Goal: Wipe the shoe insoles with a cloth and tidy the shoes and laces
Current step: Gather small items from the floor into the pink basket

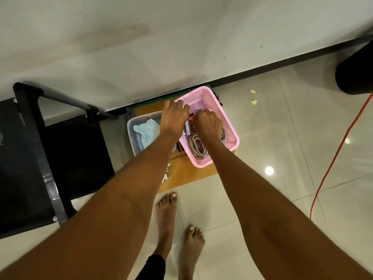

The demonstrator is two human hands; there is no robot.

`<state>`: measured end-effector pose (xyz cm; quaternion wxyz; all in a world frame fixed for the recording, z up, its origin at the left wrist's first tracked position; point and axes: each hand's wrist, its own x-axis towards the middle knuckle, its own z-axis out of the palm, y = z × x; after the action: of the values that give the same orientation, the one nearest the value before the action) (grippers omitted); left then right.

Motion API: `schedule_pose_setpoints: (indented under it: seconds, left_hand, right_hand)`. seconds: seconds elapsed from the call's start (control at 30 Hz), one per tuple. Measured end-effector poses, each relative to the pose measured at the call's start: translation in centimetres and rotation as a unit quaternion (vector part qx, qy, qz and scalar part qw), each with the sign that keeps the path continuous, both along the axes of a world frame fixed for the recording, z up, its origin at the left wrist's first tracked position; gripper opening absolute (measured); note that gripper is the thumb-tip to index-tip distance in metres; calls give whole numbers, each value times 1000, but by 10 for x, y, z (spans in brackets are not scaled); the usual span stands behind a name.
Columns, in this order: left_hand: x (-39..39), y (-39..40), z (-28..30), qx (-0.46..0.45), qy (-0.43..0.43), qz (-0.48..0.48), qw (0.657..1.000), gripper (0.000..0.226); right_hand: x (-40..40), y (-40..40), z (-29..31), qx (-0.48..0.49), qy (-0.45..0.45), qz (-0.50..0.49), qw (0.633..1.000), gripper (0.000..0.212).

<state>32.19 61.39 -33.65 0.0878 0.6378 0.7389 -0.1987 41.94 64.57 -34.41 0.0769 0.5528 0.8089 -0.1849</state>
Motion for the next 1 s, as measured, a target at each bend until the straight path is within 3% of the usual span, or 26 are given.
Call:
schedule_pose_setpoints:
  seconds: [0.1, 0.27, 0.47, 0.6, 0.7, 0.83, 1.0]
  left_hand:
    - [1, -7, 3, 7, -32, 32, 999, 52]
    - [17, -39, 5, 57, -138, 125, 981, 56]
    - [37, -71, -6, 73, -144, 127, 979, 63]
    - [51, -77, 1, 58, -169, 207, 962, 70]
    - [68, -88, 9, 31, -221, 244, 944, 84]
    - [73, -92, 10, 22, -243, 252, 937, 84]
    - [63, -89, 9, 8, -244, 246, 938, 82]
  right_hand:
    - [2, -6, 0, 6, 40, -20, 999, 24]
    - [2, -17, -1, 3, 33, -20, 999, 24]
    - [-7, -22, 5, -26, 46, -11, 999, 24]
    - [5, -25, 20, 15, 80, -42, 996, 28]
    - [24, -17, 26, 63, 52, -82, 993, 34]
    - [44, -2, 32, -22, 4, -112, 993, 51]
    - [53, -4, 33, -56, 16, -143, 988, 50]
